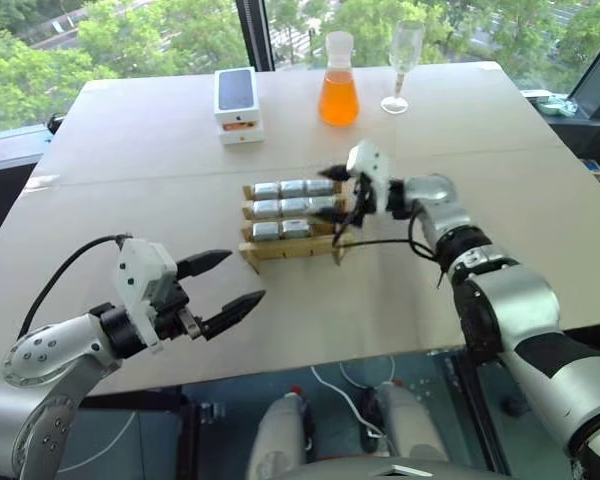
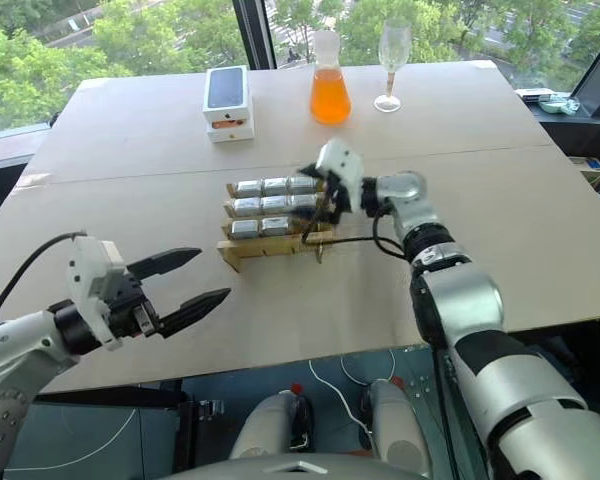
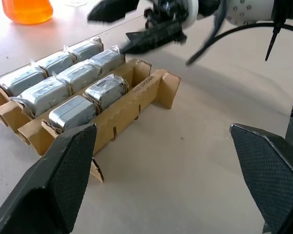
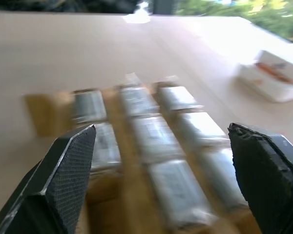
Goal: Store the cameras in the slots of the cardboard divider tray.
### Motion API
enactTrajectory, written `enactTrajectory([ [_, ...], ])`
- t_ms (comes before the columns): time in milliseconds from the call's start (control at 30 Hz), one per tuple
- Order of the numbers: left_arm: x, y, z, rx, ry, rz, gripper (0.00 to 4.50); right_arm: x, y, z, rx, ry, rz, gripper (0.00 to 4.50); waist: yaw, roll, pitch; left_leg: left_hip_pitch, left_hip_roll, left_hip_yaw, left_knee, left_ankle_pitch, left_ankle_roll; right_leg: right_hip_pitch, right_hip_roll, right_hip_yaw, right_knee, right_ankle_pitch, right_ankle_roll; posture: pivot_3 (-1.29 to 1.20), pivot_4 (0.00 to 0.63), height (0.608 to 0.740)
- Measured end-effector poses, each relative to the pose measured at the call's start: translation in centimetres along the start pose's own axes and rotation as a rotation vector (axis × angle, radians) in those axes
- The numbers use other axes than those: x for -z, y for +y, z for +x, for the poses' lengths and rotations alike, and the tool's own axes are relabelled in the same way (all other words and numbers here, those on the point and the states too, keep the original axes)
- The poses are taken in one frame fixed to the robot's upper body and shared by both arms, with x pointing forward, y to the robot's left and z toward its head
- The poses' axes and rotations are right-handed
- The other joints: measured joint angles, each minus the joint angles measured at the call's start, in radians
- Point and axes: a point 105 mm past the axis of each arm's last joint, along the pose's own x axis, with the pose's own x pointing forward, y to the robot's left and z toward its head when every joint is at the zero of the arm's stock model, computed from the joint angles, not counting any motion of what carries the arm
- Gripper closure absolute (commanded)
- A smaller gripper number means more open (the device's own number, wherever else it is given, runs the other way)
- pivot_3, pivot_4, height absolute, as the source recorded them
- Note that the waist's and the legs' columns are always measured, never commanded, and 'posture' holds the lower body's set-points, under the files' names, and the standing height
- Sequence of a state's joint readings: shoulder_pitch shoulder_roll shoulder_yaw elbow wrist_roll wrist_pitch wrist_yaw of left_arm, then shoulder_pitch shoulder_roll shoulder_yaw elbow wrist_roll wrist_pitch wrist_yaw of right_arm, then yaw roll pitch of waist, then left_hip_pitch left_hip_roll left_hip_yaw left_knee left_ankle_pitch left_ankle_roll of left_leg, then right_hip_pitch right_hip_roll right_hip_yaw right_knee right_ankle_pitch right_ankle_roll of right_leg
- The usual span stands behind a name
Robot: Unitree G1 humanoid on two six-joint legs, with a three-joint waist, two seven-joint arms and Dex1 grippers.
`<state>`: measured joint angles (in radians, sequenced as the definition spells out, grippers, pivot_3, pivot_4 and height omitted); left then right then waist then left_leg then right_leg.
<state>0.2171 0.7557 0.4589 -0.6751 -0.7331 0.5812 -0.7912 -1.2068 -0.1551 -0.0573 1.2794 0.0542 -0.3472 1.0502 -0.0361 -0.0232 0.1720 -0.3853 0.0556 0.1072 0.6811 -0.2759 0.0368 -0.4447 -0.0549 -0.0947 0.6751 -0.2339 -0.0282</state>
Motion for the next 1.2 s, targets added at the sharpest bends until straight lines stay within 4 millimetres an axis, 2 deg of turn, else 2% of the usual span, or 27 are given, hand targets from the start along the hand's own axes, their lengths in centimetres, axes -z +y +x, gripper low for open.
enactTrajectory([
  [100,-0.8,0.1,0.4,0.010,-0.031,0.019,0.00,-0.2,-4.2,-3.2,0.261,-0.005,0.027,0.17,0.002,0.000,0.000,0.000,0.000,0.000,0.000,0.000,0.000,0.000,0.000,0.000,-0.001,0.000,0.000,0.00,0.150,0.740],
  [167,-1.3,0.3,0.7,0.020,-0.053,0.027,0.00,0.7,-6.3,-5.6,0.422,0.018,0.065,0.17,0.001,0.000,0.000,0.000,-0.001,0.000,-0.001,0.000,0.000,0.000,0.000,0.000,-0.002,0.000,0.000,0.00,0.150,0.740],
  [233,-1.8,0.5,1.3,0.029,-0.075,0.034,0.00,2.1,-7.2,-7.3,0.533,0.058,0.102,0.17,-0.002,0.000,0.000,0.000,-0.001,0.000,-0.002,0.000,0.000,0.000,0.001,0.000,-0.002,0.000,0.000,0.00,0.150,0.740],
  [333,-2.6,0.7,2.0,0.054,-0.106,0.043,0.00,4.4,-6.9,-8.3,0.569,0.118,0.148,0.06,-0.008,0.000,0.000,0.002,0.000,0.003,-0.005,0.000,0.000,0.000,0.002,0.002,-0.002,0.000,0.001,0.00,0.150,0.740],
  [400,-2.8,0.7,2.2,0.070,-0.117,0.038,0.00,5.5,-6.2,-8.2,0.552,0.149,0.174,0.06,-0.009,0.000,0.000,0.003,0.000,0.004,-0.006,0.000,0.000,-0.001,0.003,0.003,-0.002,0.000,0.001,0.00,0.150,0.740],
  [633,-2.8,1.4,2.3,0.070,-0.104,0.038,0.00,6.4,-4.2,-6.3,0.409,0.195,0.191,0.06,-0.005,0.001,0.000,0.003,0.000,0.004,-0.008,0.001,-0.001,-0.001,0.003,0.003,-0.004,0.000,0.001,0.00,0.150,0.740],
  [833,-2.8,1.5,2.3,0.068,-0.098,0.041,0.00,8.0,-3.5,-6.3,0.384,0.322,0.144,0.06,-0.004,0.001,0.000,0.002,0.000,0.004,-0.009,0.001,-0.001,-0.001,0.003,0.003,-0.005,0.000,0.001,0.00,0.150,0.740],
  [1000,-2.5,1.5,2.0,0.055,-0.086,0.032,0.00,7.2,-4.2,-5.7,0.412,0.343,0.098,0.06,-0.006,0.001,0.000,0.002,0.000,0.004,-0.010,0.001,-0.001,-0.001,0.003,0.003,-0.005,0.000,0.001,0.00,0.150,0.740],
  [1200,-2.3,1.5,1.8,0.038,-0.077,0.026,0.00,7.3,-3.5,-4.4,0.396,0.332,0.126,0.06,-0.005,0.000,0.000,0.003,0.000,0.004,-0.010,0.002,-0.002,-0.001,0.003,0.003,-0.006,0.000,0.001,0.00,0.150,0.740],
])
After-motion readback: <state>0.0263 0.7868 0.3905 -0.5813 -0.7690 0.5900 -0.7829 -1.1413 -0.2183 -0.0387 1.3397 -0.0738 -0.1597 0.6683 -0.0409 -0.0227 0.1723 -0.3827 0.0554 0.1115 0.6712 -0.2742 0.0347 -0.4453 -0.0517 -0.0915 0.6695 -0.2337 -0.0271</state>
